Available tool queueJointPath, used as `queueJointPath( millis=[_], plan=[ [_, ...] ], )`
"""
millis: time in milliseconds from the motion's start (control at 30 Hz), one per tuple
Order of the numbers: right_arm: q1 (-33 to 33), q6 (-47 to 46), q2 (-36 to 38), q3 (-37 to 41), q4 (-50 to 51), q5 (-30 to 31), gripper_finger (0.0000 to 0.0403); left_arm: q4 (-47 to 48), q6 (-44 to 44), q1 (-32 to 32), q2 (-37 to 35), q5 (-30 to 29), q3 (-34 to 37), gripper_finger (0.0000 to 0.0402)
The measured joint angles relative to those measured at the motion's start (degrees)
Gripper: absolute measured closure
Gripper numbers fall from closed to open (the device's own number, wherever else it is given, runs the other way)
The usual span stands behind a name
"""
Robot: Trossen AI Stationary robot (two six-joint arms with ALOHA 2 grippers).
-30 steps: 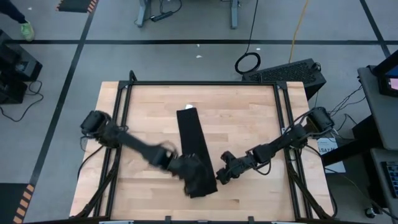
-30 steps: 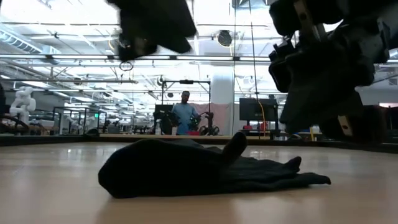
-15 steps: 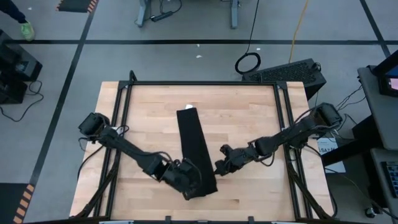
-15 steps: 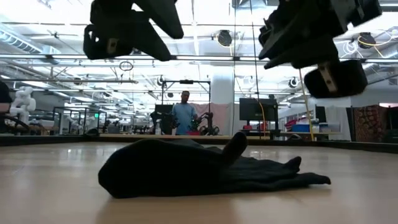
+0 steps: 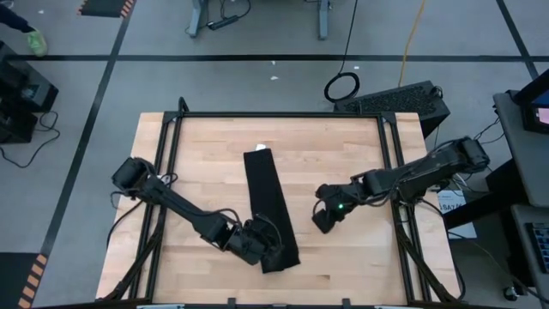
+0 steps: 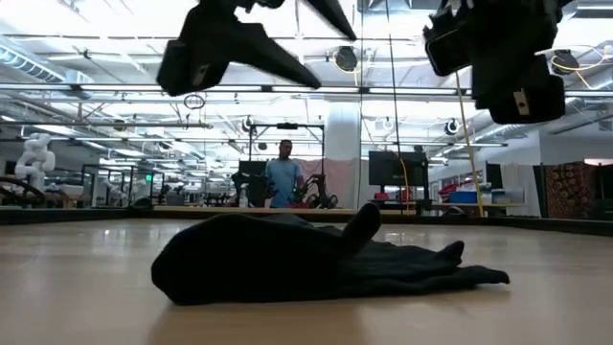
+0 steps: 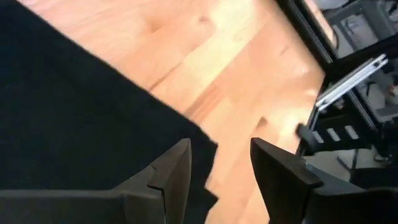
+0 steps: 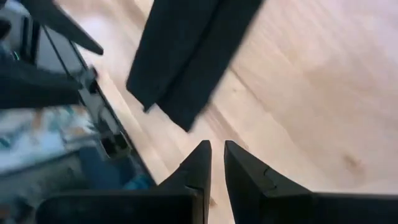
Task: Roll napkin
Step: Fold the black napkin
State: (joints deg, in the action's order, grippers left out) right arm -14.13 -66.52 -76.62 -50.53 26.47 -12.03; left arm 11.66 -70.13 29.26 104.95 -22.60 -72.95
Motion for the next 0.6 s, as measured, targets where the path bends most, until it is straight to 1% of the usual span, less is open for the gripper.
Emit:
queueJointPath(
  millis=[67,167,233,333,400,467,533,600],
  plan=[
    [0.6,4.8,1.2,0.0,2.1,-0.2,0.0367,-2.9,-0.1,0.6,1.2,-0.1,-0.5,0.0227],
    [1.1,10.2,2.5,0.0,2.4,-0.1,0.0367,-3.6,0.0,1.7,3.5,0.1,-2.6,0.0227],
    [1.1,12.0,2.9,0.0,3.0,-0.2,0.0367,-3.8,0.4,2.8,5.3,0.6,-4.7,0.0221],
    [1.0,13.1,2.9,0.0,2.6,-0.2,0.0367,-3.6,4.0,4.0,8.5,0.6,-9.0,0.0199],
    [0.8,13.0,2.8,0.0,1.9,-0.1,0.0367,-1.0,4.4,4.7,10.1,0.1,-11.2,0.0180],
    [0.7,13.0,2.7,0.0,1.8,0.2,0.0367,-0.7,4.8,5.0,12.6,-0.6,-13.8,0.0160],
    [0.5,13.1,2.7,0.0,1.4,0.4,0.0367,3.1,6.6,5.2,14.5,-1.4,-16.0,0.0144],
    [0.5,13.2,2.7,0.0,1.1,0.7,0.0367,6.6,6.1,5.3,16.7,-1.6,-18.8,0.0132]
  ],
)
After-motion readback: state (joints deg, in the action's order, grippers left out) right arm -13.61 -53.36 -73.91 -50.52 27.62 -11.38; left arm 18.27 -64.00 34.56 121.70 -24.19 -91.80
